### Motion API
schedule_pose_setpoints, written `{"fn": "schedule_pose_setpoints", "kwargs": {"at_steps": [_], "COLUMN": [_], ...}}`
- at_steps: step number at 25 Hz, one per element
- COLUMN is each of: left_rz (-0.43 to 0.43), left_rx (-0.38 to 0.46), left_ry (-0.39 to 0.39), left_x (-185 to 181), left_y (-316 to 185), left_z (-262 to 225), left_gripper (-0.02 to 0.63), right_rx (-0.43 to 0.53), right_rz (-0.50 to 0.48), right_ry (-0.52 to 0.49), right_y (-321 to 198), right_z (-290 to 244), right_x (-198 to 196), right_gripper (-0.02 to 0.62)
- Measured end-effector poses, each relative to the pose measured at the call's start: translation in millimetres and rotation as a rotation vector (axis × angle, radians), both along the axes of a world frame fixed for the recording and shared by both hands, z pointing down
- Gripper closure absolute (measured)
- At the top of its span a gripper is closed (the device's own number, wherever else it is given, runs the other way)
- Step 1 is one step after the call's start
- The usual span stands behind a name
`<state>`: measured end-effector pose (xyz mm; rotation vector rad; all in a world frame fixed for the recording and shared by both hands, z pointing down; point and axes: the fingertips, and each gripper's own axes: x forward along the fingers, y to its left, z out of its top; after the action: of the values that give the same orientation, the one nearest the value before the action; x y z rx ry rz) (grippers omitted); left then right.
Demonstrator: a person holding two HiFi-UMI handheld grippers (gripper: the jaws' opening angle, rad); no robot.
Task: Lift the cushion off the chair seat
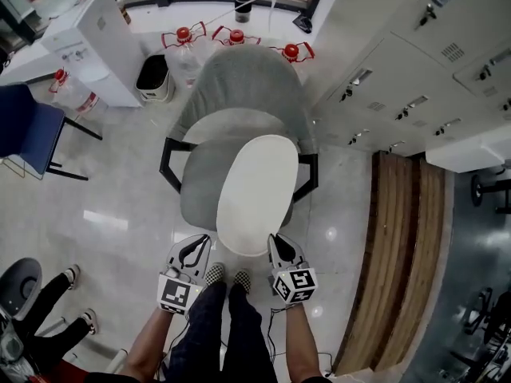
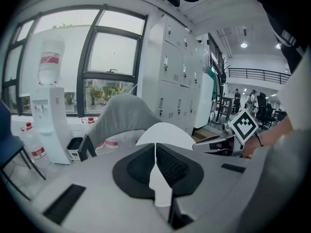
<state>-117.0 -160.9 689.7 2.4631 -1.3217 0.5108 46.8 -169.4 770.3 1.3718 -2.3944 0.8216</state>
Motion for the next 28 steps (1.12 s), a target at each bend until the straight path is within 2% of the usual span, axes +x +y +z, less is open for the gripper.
{"fn": "schedule_pose_setpoints", "kwargs": {"at_steps": [7,21,28], "left_rz": [-0.021,0.026,0.029], "left_rx": [0.050,0.143,0.229], "left_ry": [0.036,0.057,0.093], "left_x": [-2,18,14], "left_y": [5,37,56], "left_z": [-57,-177,-234], "left_gripper": [0.583,0.583,0.583], "right_rx": [0.073,0.217,0.313], "right_rz": [0.004,0.050,0.058], "right_ry": [0.008,0.012,0.006], "right_y": [6,32,50], "right_z": [-64,-211,-289], "right_x": [2,29,24], "right_gripper": [0.557,0.557,0.557]}}
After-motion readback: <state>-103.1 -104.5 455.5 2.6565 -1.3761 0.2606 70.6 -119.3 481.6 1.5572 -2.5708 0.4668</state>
